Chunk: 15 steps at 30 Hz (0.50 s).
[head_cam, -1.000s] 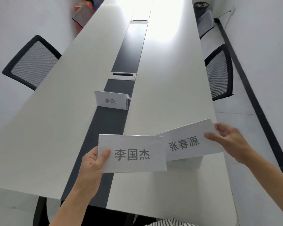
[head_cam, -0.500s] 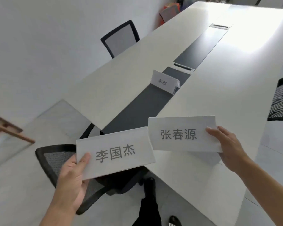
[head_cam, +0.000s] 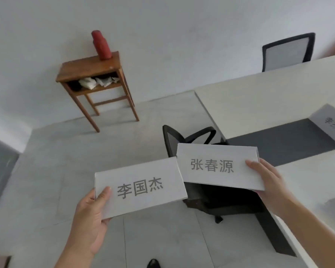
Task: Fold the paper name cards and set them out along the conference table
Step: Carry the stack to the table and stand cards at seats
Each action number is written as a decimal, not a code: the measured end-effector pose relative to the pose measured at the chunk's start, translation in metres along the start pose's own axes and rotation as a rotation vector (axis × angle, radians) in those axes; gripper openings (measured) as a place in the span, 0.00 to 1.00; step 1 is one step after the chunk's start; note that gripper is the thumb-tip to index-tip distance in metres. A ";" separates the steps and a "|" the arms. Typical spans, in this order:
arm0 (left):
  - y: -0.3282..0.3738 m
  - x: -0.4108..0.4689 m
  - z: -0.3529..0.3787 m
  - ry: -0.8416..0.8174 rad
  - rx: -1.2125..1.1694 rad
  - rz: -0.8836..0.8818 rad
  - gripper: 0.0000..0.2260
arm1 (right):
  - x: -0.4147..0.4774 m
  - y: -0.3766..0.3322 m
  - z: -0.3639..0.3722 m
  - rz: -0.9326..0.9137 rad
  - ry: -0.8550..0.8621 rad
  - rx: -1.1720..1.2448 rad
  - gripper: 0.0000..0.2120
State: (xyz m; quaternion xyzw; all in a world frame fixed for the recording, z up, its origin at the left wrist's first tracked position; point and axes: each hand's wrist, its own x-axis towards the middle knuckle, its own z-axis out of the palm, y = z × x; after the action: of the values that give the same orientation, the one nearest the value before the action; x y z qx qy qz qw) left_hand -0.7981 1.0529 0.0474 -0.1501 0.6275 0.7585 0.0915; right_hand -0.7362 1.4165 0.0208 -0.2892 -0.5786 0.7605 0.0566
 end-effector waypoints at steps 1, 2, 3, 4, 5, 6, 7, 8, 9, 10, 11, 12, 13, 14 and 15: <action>0.005 0.007 -0.022 0.030 -0.003 -0.004 0.08 | 0.003 0.004 0.025 0.010 -0.021 -0.009 0.06; 0.011 0.014 -0.045 0.061 -0.005 -0.007 0.08 | 0.004 0.007 0.052 0.022 -0.047 -0.019 0.07; 0.017 0.022 -0.067 0.089 -0.005 0.001 0.08 | 0.006 0.011 0.080 0.029 -0.082 -0.029 0.11; 0.024 0.030 -0.090 0.117 -0.003 0.009 0.08 | 0.008 0.016 0.107 0.039 -0.113 -0.044 0.16; 0.031 0.038 -0.111 0.143 0.004 0.013 0.08 | 0.011 0.023 0.133 0.052 -0.136 -0.061 0.20; 0.037 0.046 -0.131 0.167 0.009 0.016 0.08 | 0.015 0.029 0.158 0.065 -0.155 -0.072 0.19; 0.043 0.054 -0.148 0.189 0.013 0.019 0.08 | 0.019 0.034 0.181 0.077 -0.170 -0.082 0.15; 0.047 0.062 -0.164 0.210 0.011 0.021 0.08 | 0.024 0.039 0.200 0.091 -0.175 -0.093 0.11; 0.051 0.071 -0.176 0.226 0.006 0.021 0.08 | 0.030 0.044 0.216 0.100 -0.175 -0.104 0.10; 0.054 0.081 -0.186 0.237 -0.001 0.020 0.08 | 0.036 0.047 0.232 0.107 -0.178 -0.113 0.10; 0.057 0.092 -0.195 0.244 -0.004 0.016 0.08 | 0.044 0.049 0.246 0.115 -0.180 -0.123 0.10; 0.059 0.104 -0.200 0.247 -0.009 0.008 0.08 | 0.052 0.049 0.258 0.125 -0.182 -0.131 0.10; 0.061 0.117 -0.205 0.255 -0.014 -0.001 0.08 | 0.062 0.048 0.270 0.132 -0.183 -0.138 0.10; 0.062 0.130 -0.208 0.264 -0.017 -0.006 0.08 | 0.073 0.047 0.280 0.137 -0.181 -0.146 0.11; 0.063 0.144 -0.210 0.270 -0.020 -0.010 0.08 | 0.087 0.046 0.289 0.142 -0.180 -0.152 0.11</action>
State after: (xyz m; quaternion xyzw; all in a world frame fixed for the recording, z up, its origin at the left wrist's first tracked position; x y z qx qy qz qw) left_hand -0.9302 0.8282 0.0211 -0.2551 0.6259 0.7370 0.0086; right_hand -0.9425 1.1929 -0.0069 -0.2635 -0.6153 0.7395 -0.0718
